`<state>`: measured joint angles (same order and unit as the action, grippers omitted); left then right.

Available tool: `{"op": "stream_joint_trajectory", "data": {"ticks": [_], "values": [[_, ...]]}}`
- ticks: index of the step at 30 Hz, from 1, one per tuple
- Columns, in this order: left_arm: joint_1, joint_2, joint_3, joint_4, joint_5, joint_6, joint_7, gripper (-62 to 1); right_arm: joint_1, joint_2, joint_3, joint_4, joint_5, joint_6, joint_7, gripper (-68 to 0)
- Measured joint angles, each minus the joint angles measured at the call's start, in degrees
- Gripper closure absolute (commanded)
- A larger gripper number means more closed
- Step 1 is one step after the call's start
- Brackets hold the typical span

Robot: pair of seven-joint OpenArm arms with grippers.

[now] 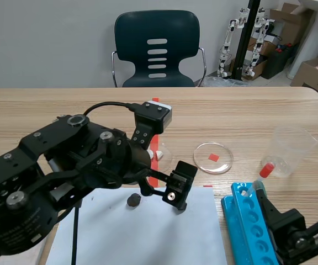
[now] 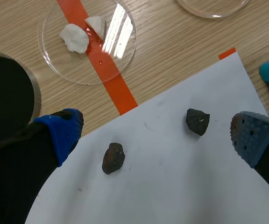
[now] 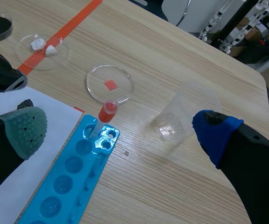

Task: Pick up the right mineral with the left hand

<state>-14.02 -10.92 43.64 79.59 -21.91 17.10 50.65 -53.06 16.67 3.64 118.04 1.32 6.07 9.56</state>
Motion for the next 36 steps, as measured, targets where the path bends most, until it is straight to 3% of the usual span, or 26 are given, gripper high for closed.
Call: {"op": "stream_joint_trajectory", "data": {"ticks": [3, 5, 12, 16, 27, 36], "values": [[-1.86, 0.00, 3.41, -0.07, -0.50, 3.78, 1.53, -62.3, 0.00, 0.00, 0.00, 0.00, 0.00, 0.00, 0.02, -67.9], [-3.02, 0.04, 5.03, -1.11, -2.49, 5.42, 1.81, -62.3, 0.00, 0.00, 0.00, 0.00, 0.00, 0.00, 0.02, -67.9], [-6.54, 2.29, 8.00, -9.44, -2.78, 7.80, 6.86, -62.3, 0.00, 0.00, 0.00, 0.00, 0.00, 0.00, 0.00, -67.9], [-8.31, 5.20, 7.93, -13.55, -2.73, 7.78, 10.45, -62.3, 0.00, 0.00, 0.00, 0.00, 0.00, 0.00, 0.00, -67.9], [-8.85, 10.01, 8.07, -15.52, -2.36, 7.08, 8.90, -62.3, 0.00, 0.00, 0.00, 0.00, 0.00, 0.00, 0.02, -67.9], [-8.85, 12.22, 8.48, -22.60, -1.53, 7.10, 7.65, -62.3, 0.00, 0.00, 0.00, 0.00, 0.00, 0.00, 0.00, -67.9]]}}
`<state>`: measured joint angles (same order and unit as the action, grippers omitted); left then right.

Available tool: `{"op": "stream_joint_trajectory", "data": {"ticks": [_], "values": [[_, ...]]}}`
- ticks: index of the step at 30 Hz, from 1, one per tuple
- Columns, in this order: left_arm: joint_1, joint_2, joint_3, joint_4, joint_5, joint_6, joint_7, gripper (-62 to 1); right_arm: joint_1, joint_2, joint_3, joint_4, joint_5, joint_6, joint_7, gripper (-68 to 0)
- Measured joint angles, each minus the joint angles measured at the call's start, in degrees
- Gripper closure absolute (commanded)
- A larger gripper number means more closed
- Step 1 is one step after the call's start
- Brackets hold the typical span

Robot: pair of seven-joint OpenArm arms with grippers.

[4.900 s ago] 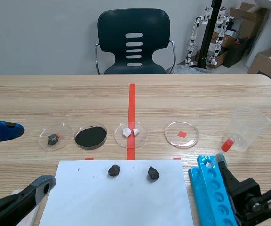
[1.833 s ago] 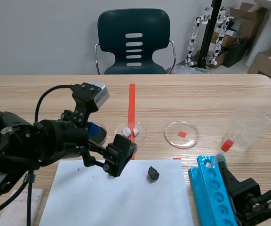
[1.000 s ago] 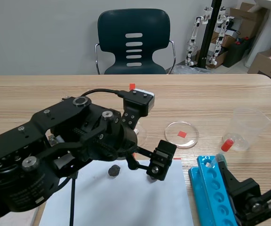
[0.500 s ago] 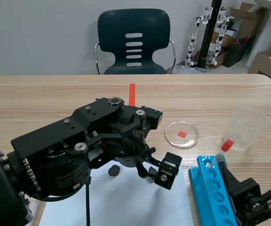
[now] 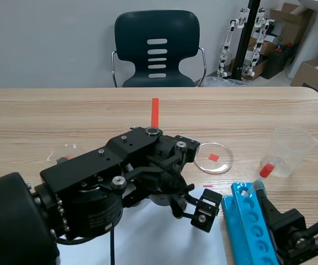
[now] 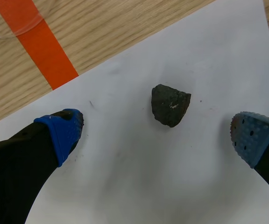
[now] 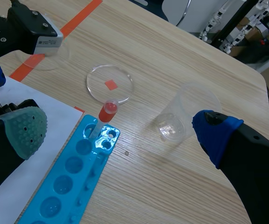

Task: Pick up the right mineral with the left hand

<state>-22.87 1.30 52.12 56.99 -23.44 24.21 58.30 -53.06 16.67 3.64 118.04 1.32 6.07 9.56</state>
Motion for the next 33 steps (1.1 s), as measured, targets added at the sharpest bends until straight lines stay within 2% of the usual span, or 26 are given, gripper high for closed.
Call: {"op": "stream_joint_trajectory", "data": {"ticks": [10, 28, 33], "values": [[-0.15, 2.19, 0.00, -1.20, 0.48, -0.37, -1.16, -62.3, 0.00, 0.00, 0.00, 0.00, 0.00, 0.00, 0.02, -67.9], [-0.15, 2.19, 0.00, -1.20, 0.50, -0.20, -0.72, -62.3, 0.00, 0.00, 0.00, 0.00, 0.00, 0.00, 0.00, -67.9], [-0.15, 2.19, 1.95, -1.20, 0.87, -0.20, -1.57, -62.3, 0.00, 0.00, 0.00, 0.00, 0.00, 0.00, 0.02, -67.9]]}}
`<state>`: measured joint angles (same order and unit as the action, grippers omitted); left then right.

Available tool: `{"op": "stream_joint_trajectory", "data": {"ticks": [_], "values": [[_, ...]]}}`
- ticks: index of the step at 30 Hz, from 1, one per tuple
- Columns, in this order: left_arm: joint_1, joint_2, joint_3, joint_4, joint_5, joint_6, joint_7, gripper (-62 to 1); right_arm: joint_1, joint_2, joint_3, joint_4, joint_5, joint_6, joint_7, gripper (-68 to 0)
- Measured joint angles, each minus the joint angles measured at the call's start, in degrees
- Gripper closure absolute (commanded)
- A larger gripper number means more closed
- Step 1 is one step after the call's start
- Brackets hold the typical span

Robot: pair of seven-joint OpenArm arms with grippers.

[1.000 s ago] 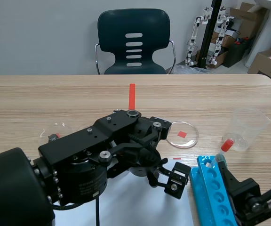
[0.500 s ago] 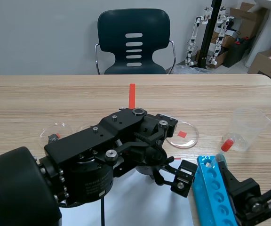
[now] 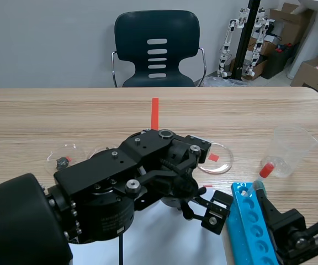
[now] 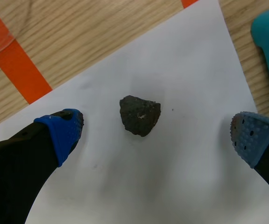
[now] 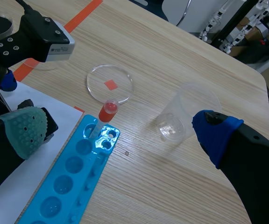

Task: Pick up the right mineral with the left hand

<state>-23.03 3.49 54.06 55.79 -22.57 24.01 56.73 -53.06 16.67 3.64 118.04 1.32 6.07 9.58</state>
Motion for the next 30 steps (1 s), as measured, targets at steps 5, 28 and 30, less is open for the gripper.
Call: {"op": "stream_joint_trajectory", "data": {"ticks": [5, 28, 30], "values": [[-0.17, 0.81, 0.44, -3.17, 0.17, 0.00, -1.51, -62.3, 0.00, 0.00, 0.00, 0.00, 0.00, 0.00, 0.00, -67.9], [-0.50, 1.11, 0.39, -3.85, 2.60, 0.37, -3.04, -24.4, 0.00, 0.00, 0.00, 0.00, 0.00, 0.00, 0.00, -67.9], [-0.50, 1.11, 0.39, -3.85, 2.60, 0.37, -3.04, -22.1, 0.00, 0.00, 0.00, 0.00, 0.00, 0.00, 0.00, -67.9]]}}
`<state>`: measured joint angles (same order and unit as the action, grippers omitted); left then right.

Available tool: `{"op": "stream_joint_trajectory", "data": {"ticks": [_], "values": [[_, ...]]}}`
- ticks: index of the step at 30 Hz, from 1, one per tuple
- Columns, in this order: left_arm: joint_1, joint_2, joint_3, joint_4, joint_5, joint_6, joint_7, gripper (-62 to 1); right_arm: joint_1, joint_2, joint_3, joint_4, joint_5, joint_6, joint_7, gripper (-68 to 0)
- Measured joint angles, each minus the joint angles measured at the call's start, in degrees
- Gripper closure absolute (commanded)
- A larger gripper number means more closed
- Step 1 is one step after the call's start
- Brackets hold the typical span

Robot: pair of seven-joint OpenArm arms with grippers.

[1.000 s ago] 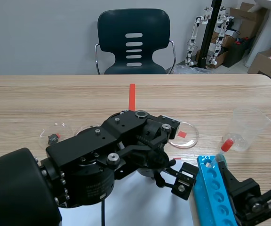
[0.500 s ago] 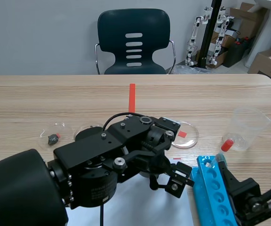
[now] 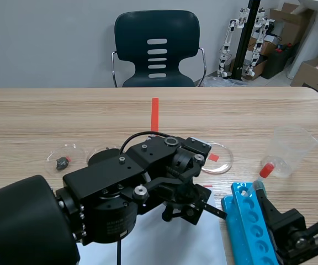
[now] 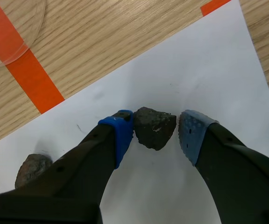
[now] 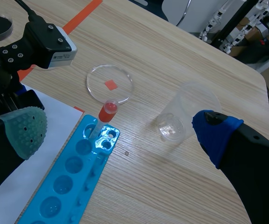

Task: Pick up the right mineral with the left hand

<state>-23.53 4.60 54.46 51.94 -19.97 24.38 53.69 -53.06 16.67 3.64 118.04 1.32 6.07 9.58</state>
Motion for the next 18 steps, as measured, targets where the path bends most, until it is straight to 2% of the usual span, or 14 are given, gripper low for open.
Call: {"op": "stream_joint_trajectory", "data": {"ticks": [3, 14, 17, 18], "values": [[0.00, 0.00, 0.00, 0.00, 0.00, 0.00, -0.02, -19.0, 0.00, 0.00, 0.00, 0.00, 0.00, 0.00, 0.00, -67.9], [0.00, 0.00, 0.00, 0.00, 0.04, 0.00, -0.07, -18.4, 0.00, 0.00, 0.00, 0.00, 0.00, 0.00, 0.00, -67.9], [0.00, 0.00, 0.00, 0.02, 0.04, 0.07, -0.15, -11.4, 0.00, 0.00, 0.00, 0.00, 0.00, 0.00, 0.00, -67.9], [-0.15, 0.02, 0.00, 0.31, 0.02, 0.07, 0.07, -11.0, 0.00, 0.00, 0.00, 0.00, 0.00, 0.00, 0.00, -67.9]]}}
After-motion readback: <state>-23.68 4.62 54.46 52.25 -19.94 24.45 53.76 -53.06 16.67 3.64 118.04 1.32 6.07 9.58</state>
